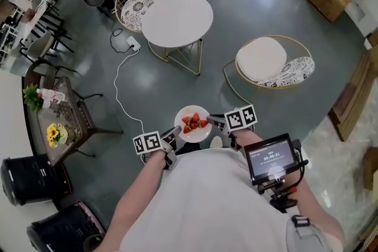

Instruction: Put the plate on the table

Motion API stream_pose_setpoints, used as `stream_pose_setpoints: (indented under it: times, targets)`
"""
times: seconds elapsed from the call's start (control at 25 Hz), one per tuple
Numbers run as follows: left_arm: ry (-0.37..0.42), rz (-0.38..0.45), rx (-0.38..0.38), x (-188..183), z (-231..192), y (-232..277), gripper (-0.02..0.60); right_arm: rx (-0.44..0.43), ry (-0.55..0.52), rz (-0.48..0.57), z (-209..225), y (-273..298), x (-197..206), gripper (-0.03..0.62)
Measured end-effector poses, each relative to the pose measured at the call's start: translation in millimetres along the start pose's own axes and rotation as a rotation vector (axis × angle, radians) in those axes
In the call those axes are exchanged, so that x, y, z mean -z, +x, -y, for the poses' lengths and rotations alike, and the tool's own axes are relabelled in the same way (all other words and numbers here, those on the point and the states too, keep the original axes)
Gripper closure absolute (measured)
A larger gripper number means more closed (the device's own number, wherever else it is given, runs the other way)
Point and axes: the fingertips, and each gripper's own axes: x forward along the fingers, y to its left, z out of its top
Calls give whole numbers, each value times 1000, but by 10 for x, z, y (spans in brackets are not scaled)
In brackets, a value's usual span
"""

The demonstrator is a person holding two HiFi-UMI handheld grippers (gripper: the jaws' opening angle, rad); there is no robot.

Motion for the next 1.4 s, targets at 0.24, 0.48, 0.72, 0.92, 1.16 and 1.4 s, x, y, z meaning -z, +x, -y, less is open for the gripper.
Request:
stream_pose_setpoints:
  times: [0.24, 0.48, 0.72, 0.92, 1.16, 1.4]
  targets:
    - [-1, -3, -8, 53, 96, 104, 561, 2, 0, -5, 89, -123, -9, 571]
    - [14, -19, -6, 13, 141, 200, 561, 10, 3, 14, 144, -193, -58, 571]
    - [34, -23, -5, -41, 216, 256, 560, 10, 6, 31, 167, -251, -129, 571]
    - [27, -21, -7, -74, 178, 232, 561, 6, 0, 27, 144, -205, -151, 571]
    - [29, -4, -8, -122, 155, 199, 560, 2, -9, 22, 115, -153, -193, 571]
    - [31, 13, -20, -96, 134, 133, 560, 5, -10, 3, 78, -112, -150, 570]
